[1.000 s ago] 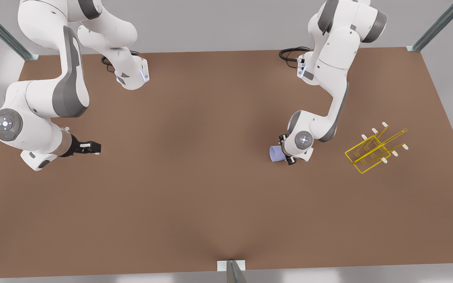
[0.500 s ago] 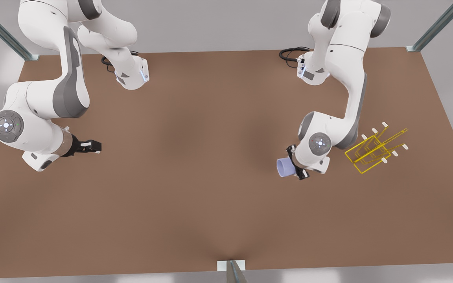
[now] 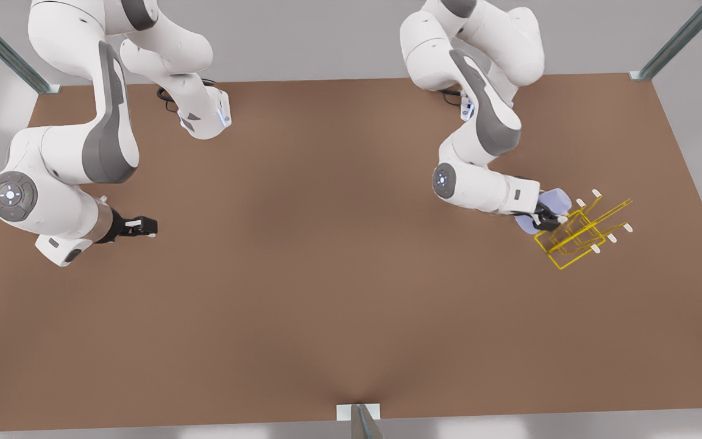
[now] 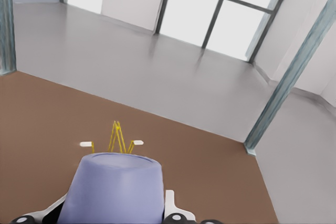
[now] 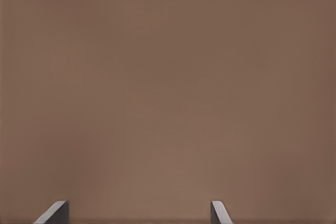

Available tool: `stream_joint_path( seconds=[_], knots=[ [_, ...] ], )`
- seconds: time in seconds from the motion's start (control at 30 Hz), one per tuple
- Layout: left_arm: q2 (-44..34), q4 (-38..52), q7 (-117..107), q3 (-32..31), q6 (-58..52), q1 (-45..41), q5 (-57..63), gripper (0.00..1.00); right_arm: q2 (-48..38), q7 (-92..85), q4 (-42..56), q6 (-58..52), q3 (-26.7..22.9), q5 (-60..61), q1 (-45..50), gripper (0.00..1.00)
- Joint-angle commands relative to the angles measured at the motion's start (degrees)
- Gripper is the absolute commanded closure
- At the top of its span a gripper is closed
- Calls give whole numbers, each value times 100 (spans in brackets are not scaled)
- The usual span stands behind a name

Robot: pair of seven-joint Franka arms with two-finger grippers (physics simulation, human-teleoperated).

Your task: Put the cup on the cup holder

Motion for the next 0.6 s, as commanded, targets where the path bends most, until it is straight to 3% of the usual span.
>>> stream_joint_path(
  seconds=[0.0,0.07,0.2,0.3,0.43,0.57],
  knots=[
    [101,-521,3926,139,-7,-411,450,29,-3,-90,8,-8,0,4,-4,0],
    [224,-1339,3838,121,538,-754,679,29,-3,-90,9,0,0,12,4,0],
    [383,-1576,2195,-318,635,-684,512,29,-3,-90,0,0,-9,12,-4,0],
    [444,-2112,1430,-424,1346,-657,468,29,6,-99,0,9,-9,12,-22,0],
    [356,-2227,340,-494,1856,-640,38,29,6,-99,-9,0,-9,12,-22,0],
    [435,-2235,428,-520,2480,-77,108,29,6,-99,0,0,-9,12,-22,0]
  ],
)
